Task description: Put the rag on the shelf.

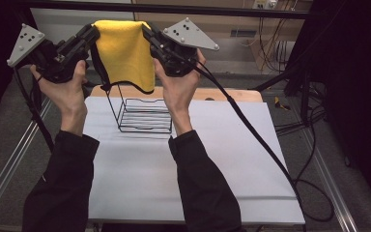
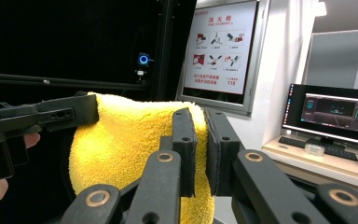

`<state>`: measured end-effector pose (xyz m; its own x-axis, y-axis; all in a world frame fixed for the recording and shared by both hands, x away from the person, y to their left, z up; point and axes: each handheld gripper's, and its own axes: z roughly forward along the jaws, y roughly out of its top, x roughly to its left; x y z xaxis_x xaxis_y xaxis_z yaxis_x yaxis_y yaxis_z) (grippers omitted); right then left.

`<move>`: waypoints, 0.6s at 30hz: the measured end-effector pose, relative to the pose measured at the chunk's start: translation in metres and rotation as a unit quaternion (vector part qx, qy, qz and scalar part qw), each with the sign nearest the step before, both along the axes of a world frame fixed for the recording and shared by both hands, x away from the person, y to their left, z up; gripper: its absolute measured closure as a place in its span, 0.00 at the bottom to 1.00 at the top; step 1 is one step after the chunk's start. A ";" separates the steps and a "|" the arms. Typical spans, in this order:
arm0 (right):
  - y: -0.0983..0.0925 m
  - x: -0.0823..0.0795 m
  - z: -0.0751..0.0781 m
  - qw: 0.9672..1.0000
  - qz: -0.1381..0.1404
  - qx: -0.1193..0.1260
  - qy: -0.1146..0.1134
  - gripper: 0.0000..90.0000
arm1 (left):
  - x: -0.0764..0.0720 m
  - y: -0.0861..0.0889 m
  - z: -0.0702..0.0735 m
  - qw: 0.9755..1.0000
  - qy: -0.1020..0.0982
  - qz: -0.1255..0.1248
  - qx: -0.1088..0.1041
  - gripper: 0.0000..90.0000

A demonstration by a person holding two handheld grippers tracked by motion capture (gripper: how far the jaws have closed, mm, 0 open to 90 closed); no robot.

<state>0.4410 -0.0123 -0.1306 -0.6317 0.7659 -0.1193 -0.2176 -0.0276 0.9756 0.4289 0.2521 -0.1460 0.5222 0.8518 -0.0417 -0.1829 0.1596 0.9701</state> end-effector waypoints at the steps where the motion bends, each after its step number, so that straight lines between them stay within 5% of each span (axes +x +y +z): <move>1: 0.000 0.000 0.000 1.000 0.000 0.000 0.000 0.93 | 0.000 0.000 0.000 1.000 0.000 0.000 0.000 0.90; 18: -0.002 0.029 0.017 1.000 -0.014 0.005 -0.003 0.93 | 0.033 -0.005 0.018 1.000 -0.002 0.002 0.007 0.90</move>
